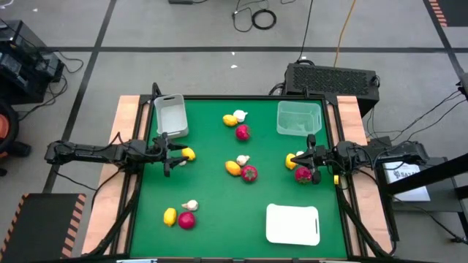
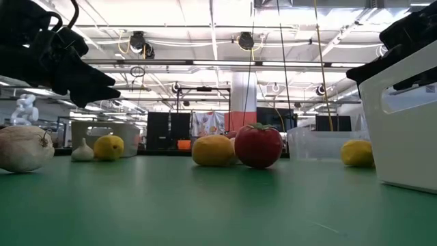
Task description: Sort produce into baskets
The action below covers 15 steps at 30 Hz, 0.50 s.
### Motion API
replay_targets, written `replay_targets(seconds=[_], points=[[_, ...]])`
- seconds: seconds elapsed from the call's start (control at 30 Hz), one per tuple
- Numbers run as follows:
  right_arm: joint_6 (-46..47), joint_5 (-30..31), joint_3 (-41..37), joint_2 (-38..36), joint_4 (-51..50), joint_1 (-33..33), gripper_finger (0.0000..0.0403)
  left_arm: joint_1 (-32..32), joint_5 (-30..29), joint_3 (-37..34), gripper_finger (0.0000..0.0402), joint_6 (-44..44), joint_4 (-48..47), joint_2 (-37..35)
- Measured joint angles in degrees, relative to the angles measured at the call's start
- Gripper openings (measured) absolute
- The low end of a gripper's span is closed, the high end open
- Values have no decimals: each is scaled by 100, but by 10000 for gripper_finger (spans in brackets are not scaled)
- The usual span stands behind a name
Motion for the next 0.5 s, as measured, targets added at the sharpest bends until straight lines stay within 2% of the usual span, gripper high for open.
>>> replay_targets(seconds=[0.43,0.5], points=[[15,0,-1,0,6,0,0,2,-2,0,246,1,-2,0],[241,1,-3,0,34,0,0,2,-1,-1,246,0,-2,0]])
